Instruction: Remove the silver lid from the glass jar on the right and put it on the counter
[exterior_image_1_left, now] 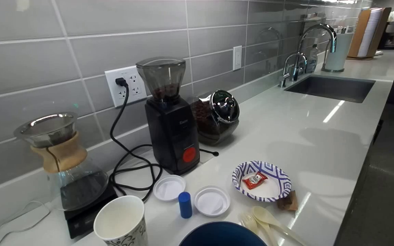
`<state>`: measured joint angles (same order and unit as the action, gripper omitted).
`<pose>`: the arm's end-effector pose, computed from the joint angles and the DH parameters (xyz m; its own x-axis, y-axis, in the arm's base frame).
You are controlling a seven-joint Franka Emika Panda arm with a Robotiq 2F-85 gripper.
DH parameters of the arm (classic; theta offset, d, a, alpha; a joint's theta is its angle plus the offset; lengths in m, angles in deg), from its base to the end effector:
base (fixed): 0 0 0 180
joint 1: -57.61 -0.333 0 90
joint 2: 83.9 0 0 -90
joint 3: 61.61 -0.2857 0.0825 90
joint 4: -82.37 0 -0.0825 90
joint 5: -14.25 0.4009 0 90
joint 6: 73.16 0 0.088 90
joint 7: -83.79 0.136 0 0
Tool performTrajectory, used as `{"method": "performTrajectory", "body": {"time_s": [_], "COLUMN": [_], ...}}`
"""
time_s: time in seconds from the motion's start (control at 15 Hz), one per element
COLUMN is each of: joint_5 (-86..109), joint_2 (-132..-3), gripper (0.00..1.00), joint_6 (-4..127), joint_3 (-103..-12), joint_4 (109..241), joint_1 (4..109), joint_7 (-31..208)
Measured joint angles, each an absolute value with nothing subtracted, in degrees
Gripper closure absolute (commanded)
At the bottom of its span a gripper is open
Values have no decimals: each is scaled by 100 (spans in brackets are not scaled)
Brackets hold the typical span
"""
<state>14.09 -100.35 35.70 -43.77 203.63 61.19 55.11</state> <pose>0.4690 -0.1907 0.4710 0.9868 0.1339 0.0907 0.1385 -0.9893 -0.0462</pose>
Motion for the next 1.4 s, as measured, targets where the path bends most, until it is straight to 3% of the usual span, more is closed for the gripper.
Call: {"method": "performTrajectory", "body": {"time_s": [0.67, 1.4], "joint_5": [1676, 3297], "joint_2": [-10515, -9946], "gripper": [0, 0], "joint_6": [4327, 7253], "joint_3": [-5735, -6153], "joint_4": [21308, 21718], "joint_1": [5170, 3715], "joint_7": [5050, 3408]}}
